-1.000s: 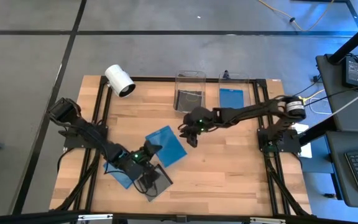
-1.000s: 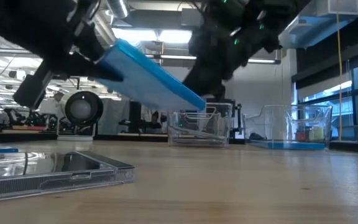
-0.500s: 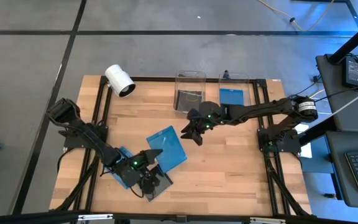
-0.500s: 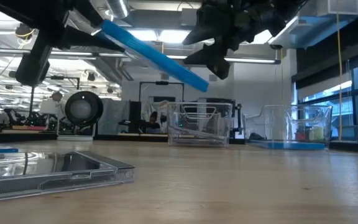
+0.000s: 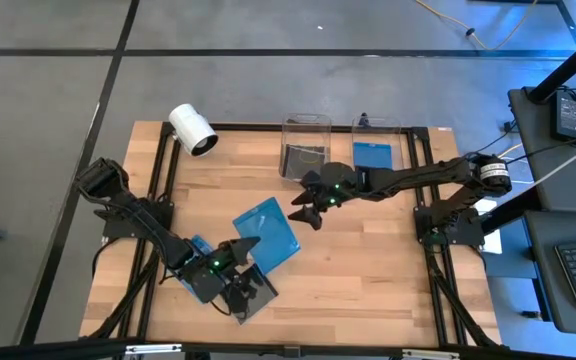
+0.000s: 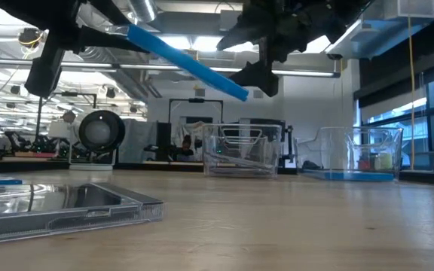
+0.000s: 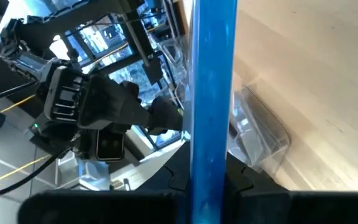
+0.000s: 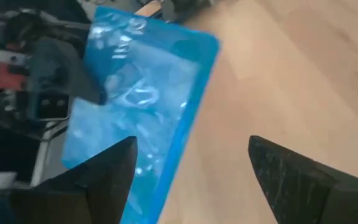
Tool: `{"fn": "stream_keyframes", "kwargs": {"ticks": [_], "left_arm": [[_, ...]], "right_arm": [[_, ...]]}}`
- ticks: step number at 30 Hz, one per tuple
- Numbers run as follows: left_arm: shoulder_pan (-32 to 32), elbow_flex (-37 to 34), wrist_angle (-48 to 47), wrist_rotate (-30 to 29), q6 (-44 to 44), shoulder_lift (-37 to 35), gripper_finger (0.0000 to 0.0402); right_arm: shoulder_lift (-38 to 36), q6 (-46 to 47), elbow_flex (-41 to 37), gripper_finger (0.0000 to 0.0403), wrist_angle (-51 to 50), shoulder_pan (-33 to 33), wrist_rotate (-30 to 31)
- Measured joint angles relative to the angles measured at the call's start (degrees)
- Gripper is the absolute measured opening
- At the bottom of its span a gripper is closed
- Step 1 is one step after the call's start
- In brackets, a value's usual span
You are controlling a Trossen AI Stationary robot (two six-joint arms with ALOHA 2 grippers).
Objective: Pick & place jewel cases by type
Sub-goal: Put the top blue CD case into the right transparent bin
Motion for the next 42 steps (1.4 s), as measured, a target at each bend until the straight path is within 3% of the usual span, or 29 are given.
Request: {"fn": "stream_keyframes", "kwargs": {"ticks": [6, 10, 15, 19, 42], "left_arm": [[0.0, 0.0, 7.1, -0.5, 7.3, 0.0, 0.0026], [0.0, 0.0, 14.1, 0.1, 9.8, 0.0, 0.0025], [0.2, 0.0, 14.6, 0.5, 12.0, -0.1, 0.0026], [0.3, 0.0, 15.3, 1.2, 14.5, -0.1, 0.0025], [0.4, 0.0, 19.9, 1.8, 15.9, -0.1, 0.0026]], "right_arm": [[0.0, 1.5, 0.0, 0.0303, 1.3, -0.1, -9.2], [0.0, 3.1, 0.0, 0.0291, 2.7, -0.1, -11.8], [0.0, 8.5, 0.0, 0.0269, 6.4, -0.1, -18.8], [0.1, 12.1, 0.0, 0.0247, 6.6, -0.2, -19.6], [0.1, 9.9, 0.0, 0.0106, 6.7, -0.1, -20.3]]}}
